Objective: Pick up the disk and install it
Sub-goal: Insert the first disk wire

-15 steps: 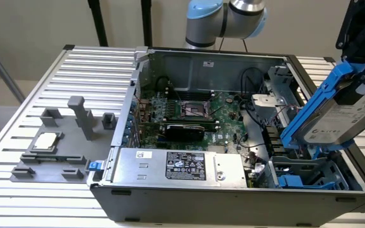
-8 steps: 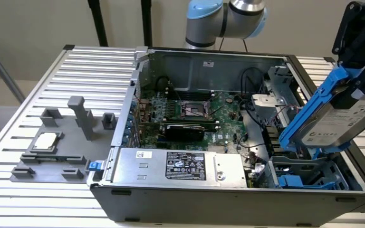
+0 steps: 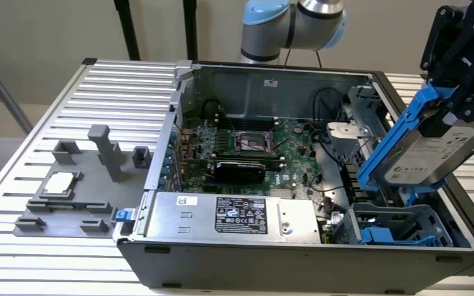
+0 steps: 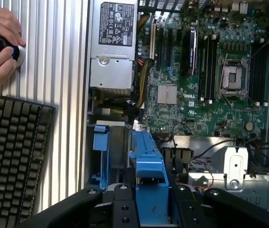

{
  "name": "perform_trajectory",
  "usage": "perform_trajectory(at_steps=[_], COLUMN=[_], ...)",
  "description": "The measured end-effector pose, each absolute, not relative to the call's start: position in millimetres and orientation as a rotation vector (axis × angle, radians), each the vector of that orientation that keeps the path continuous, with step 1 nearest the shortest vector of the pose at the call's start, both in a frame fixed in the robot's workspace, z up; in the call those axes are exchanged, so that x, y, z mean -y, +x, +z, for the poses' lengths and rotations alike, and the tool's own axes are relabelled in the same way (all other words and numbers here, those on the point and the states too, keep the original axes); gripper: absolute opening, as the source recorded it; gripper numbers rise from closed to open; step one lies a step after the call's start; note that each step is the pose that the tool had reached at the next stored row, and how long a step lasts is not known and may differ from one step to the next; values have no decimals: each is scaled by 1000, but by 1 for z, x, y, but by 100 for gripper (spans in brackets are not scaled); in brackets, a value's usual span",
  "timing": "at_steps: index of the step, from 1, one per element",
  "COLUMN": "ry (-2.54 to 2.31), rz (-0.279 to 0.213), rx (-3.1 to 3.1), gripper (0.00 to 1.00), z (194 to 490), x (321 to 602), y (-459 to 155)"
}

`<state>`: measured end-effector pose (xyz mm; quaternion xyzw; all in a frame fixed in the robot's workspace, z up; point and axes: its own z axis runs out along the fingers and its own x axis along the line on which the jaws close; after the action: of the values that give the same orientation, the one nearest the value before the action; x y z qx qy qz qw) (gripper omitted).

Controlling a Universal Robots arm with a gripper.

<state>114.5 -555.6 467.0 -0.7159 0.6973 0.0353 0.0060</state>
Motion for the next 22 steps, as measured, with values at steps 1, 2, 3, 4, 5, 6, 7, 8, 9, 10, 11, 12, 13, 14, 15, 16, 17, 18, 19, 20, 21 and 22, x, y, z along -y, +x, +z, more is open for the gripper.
perform_trajectory(at_steps=[1,2,3,4,5,6,7,8,9,10,11,12,13,14,15,16,17,18,19,20,21,22], ry=[-2240,-2241,-2241,-2241,-2242,-2242,-2242,-2242,-2242,-2242,-2242,-2242,-2242,-2242,-2242,-2242,-2242,-2242,-2242,-2242,-2242,-2242], rz=[110,111,111,111,111,110,111,111,111,111,111,111,111,111,111,111,111,111,111,111,111,111], rx=[-2182,-2182,-2182,-2181,-2181,-2181,-2181,-2181,-2181,-2181,-2181,-2181,-2181,-2181,-2181,-2181,-2181,-2181,-2181,-2181,-2181,-2181], gripper=[0,0,0,0,0,0,0,0,0,0,0,0,0,0,0,0,0,0,0,0,0,0], z=[466,464,462,462,462,463,465,468,470,471,472,472,473,473,475,476,477,478,479,479,479,479], x=[555,554,554,554,554,554,555,555,556,557,559,561,563,565,568,569,571,573,575,577,580,582], y=[115,115,115,115,115,115,115,115,115,115,115,115,115,114,114,114,113,113,112,111,111,111])
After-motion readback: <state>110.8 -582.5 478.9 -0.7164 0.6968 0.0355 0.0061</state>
